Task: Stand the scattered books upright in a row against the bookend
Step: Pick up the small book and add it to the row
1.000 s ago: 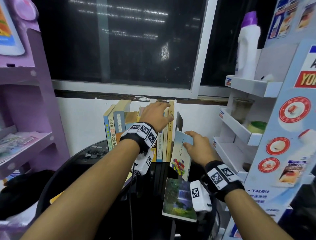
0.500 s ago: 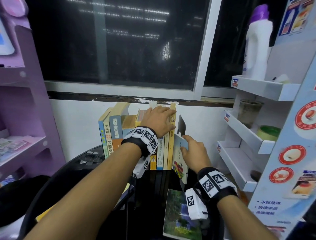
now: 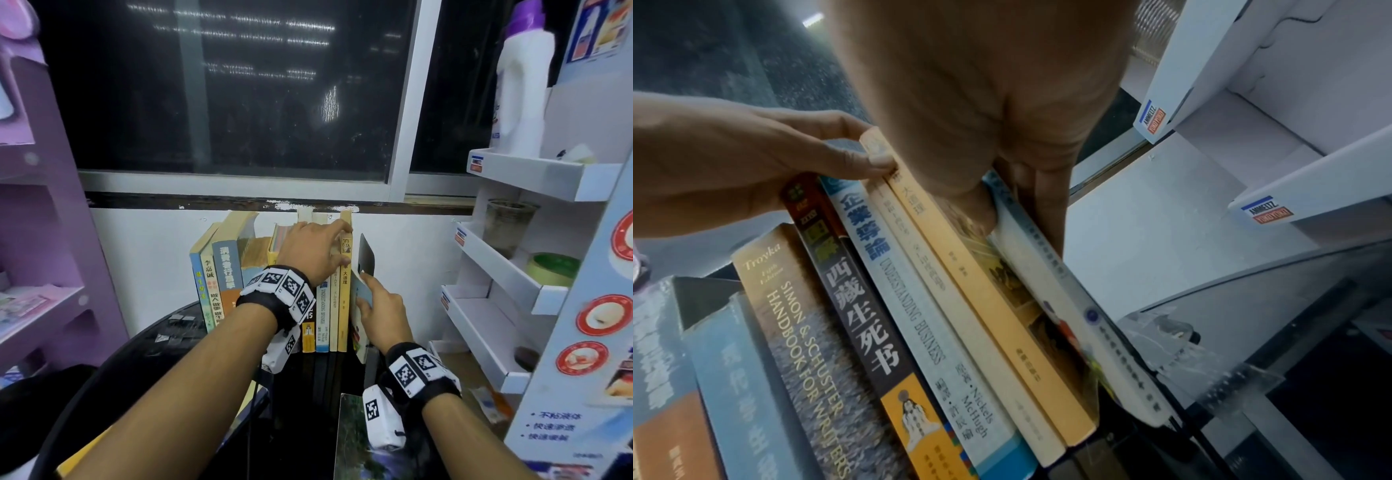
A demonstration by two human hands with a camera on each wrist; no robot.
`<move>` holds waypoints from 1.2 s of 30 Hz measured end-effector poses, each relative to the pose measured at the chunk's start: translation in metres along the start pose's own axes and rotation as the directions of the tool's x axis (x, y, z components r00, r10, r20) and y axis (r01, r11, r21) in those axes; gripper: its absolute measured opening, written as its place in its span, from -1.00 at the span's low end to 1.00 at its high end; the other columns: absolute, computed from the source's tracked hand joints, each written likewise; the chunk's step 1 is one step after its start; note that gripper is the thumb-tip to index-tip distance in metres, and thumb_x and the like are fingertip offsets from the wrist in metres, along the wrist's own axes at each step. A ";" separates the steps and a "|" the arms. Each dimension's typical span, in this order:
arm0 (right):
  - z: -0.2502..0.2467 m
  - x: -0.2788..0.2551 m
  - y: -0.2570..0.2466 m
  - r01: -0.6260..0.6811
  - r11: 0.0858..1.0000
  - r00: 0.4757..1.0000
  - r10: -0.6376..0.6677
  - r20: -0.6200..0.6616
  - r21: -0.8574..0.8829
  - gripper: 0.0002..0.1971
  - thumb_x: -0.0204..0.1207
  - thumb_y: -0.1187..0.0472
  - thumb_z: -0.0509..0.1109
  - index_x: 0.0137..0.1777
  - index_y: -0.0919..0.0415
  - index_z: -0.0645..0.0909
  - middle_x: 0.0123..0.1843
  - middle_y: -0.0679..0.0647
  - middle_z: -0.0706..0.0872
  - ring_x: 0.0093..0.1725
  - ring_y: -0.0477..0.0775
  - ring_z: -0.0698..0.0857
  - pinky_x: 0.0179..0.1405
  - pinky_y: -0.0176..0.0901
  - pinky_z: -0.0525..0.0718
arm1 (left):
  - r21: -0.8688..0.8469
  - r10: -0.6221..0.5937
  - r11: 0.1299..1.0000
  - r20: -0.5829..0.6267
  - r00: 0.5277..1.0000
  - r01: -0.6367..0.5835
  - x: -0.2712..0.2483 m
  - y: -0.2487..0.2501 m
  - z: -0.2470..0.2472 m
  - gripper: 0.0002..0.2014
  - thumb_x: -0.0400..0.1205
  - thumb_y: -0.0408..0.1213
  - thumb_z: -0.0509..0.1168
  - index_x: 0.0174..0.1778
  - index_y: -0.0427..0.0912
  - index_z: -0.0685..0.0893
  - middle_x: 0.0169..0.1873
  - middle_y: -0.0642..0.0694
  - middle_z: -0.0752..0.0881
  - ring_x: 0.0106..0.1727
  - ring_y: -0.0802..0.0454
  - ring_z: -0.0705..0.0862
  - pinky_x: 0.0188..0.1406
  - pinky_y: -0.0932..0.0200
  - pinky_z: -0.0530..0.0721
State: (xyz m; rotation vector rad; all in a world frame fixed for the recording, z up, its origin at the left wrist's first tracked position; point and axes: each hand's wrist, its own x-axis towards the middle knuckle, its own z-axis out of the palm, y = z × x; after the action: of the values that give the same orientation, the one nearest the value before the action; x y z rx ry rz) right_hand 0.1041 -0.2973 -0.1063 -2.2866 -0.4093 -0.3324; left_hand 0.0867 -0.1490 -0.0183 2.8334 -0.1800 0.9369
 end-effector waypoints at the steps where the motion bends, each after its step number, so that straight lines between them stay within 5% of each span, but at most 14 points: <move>1: 0.001 0.001 0.001 0.002 1.000 1.000 -0.002 0.010 0.010 -0.54 0.68 0.24 0.27 0.55 0.00 0.39 0.08 0.27 0.72 0.04 0.24 0.73 0.11 0.02 0.70 | -0.005 0.001 1.000 -0.003 1.000 -0.001 0.000 0.000 0.000 -0.56 0.56 0.08 0.34 0.33 0.13 0.46 0.10 0.01 0.74 0.17 -0.06 0.61 0.26 0.04 0.40; 11: 0.003 0.009 0.008 0.041 0.999 0.983 -0.044 0.179 0.021 -0.38 0.67 0.25 0.26 0.66 -0.13 0.17 0.16 0.22 0.71 -0.01 0.11 0.76 0.17 -0.03 0.73 | 0.004 0.024 1.000 -0.014 1.000 -0.024 -0.001 -0.002 0.002 -0.56 0.56 0.08 0.35 0.33 0.11 0.47 0.11 0.02 0.75 0.15 -0.04 0.63 0.27 0.04 0.41; 18: -0.014 0.003 -0.002 0.067 0.996 0.937 -0.082 0.341 0.056 -0.12 0.52 0.43 0.44 0.68 -0.11 0.06 0.38 0.14 0.63 0.31 0.09 0.68 0.22 -0.09 0.66 | 0.008 0.028 1.000 -0.007 1.000 -0.028 -0.001 -0.003 0.003 -0.56 0.57 0.07 0.34 0.34 0.11 0.46 0.14 0.03 0.74 0.16 -0.04 0.64 0.31 0.01 0.41; 30: 0.007 0.015 0.009 0.042 0.994 0.959 -0.068 0.273 0.102 -0.09 0.50 0.49 0.42 0.67 -0.17 0.06 0.30 0.17 0.69 0.20 0.13 0.75 0.13 0.09 0.77 | 0.022 0.026 0.999 -0.018 1.000 -0.025 0.000 -0.005 0.006 -0.58 0.58 0.08 0.31 0.34 0.11 0.45 0.13 0.05 0.74 0.17 -0.03 0.63 0.30 0.02 0.39; 36: 0.007 0.019 0.008 0.051 0.995 0.954 -0.074 0.289 0.086 -0.05 0.50 0.48 0.43 0.69 -0.17 0.00 0.30 0.15 0.69 0.21 0.11 0.75 0.13 -0.02 0.74 | 0.012 0.030 0.999 -0.025 0.999 -0.030 0.000 -0.007 0.009 -0.58 0.57 0.08 0.31 0.33 0.10 0.46 0.10 0.04 0.75 0.16 -0.03 0.64 0.34 0.00 0.40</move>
State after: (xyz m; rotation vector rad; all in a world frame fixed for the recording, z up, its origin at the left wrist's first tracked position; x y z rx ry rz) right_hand 0.1252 -0.2936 -0.1099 -2.2540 -0.6343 -0.0058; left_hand 0.0935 -0.1442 -0.0261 2.8353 -0.2155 0.9829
